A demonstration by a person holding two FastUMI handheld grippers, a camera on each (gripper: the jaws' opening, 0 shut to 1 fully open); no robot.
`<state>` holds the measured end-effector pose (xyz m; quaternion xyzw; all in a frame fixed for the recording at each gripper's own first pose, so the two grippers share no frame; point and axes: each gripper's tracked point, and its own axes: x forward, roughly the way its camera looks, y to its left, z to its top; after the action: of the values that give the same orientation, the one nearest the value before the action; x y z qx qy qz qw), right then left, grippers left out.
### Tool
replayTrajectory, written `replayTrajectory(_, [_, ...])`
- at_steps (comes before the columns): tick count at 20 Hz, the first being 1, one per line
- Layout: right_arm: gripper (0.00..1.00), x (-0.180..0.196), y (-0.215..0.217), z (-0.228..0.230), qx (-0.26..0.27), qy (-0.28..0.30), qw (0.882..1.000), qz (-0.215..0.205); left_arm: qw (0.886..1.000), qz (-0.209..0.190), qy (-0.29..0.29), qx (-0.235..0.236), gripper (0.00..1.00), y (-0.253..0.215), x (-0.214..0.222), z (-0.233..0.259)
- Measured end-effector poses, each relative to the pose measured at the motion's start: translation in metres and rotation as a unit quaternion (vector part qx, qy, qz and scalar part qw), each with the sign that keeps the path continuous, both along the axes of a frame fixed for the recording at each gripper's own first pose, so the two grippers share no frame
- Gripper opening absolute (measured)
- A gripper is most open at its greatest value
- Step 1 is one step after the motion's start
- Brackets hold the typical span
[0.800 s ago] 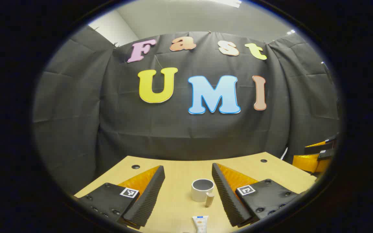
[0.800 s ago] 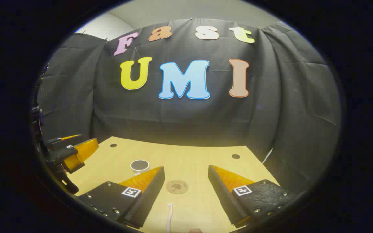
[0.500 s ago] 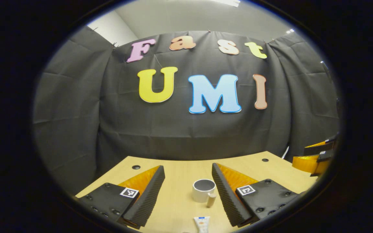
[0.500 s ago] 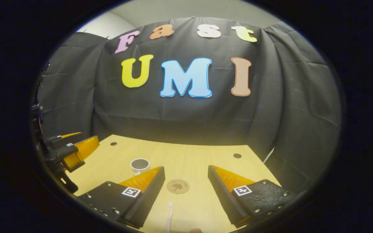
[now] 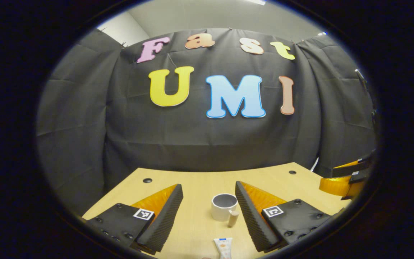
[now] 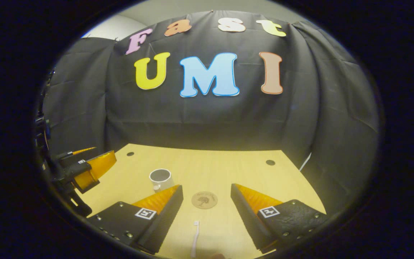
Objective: Put the toothbrush and toothpaste on the desktop into the cup, then pick up the cup and place it on the coaster on the desktop.
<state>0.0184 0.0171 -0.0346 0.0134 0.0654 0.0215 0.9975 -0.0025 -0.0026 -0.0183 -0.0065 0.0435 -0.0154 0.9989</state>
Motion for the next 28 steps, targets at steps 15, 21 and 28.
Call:
replayTrajectory(15, [0.89,0.013,0.024,-0.107,0.009,0.205,0.978,0.025,0.956,-0.021,0.285,-0.073,0.94,-0.016,-0.035,-0.125])
replayTrajectory(21, [0.89,0.012,0.031,-0.150,0.013,0.291,0.956,0.035,0.912,-0.016,0.401,-0.084,0.97,-0.018,-0.053,-0.173])
replayTrajectory(28, [0.90,0.010,0.032,-0.197,-0.001,0.388,0.921,0.032,0.857,-0.023,0.512,-0.054,1.00,-0.025,-0.079,-0.217])
